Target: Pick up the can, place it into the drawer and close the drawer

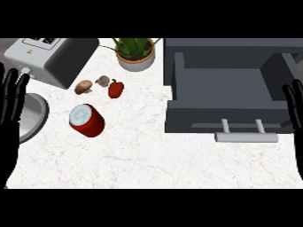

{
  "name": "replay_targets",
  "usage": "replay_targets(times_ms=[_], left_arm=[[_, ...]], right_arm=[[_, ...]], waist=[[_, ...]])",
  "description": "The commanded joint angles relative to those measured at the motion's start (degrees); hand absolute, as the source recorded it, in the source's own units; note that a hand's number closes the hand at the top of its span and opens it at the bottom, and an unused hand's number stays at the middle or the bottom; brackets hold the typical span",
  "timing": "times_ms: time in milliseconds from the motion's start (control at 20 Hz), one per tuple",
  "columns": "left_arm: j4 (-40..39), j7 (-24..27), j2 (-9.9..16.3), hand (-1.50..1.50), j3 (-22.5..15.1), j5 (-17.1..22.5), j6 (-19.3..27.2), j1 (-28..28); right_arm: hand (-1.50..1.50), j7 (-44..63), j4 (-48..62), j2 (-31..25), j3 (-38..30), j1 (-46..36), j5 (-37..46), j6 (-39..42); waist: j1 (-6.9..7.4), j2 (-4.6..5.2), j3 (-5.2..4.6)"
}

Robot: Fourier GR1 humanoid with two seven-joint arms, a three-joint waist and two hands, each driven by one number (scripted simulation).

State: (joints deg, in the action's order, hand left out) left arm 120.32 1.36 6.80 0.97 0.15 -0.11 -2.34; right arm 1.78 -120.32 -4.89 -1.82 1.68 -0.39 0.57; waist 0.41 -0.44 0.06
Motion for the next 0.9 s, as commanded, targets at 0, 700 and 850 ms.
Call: replay_targets(times_ms=[0, 700, 850], left_arm=[[-5.21, 0.54, -1.65, -1.50, -0.50, -3.26, 2.57, -5.55], [-8.57, -25.53, -6.78, -1.50, -10.17, -17.70, 17.25, -4.68], [-3.58, -32.14, -6.54, -1.50, -9.35, -19.17, 16.30, -6.61]], right_arm=[[-1.50, 0.24, 0.91, -1.08, -3.14, -3.12, -2.28, 0.67], [-1.50, 12.79, -2.00, -2.24, -3.42, 4.52, -1.71, 1.04], [-1.50, 9.13, -2.41, -0.15, -2.61, 8.68, -0.93, 1.00]], waist=[[-0.58, 0.45, -0.06], [-0.66, 0.35, -0.05], [-0.60, 0.35, -0.04]])
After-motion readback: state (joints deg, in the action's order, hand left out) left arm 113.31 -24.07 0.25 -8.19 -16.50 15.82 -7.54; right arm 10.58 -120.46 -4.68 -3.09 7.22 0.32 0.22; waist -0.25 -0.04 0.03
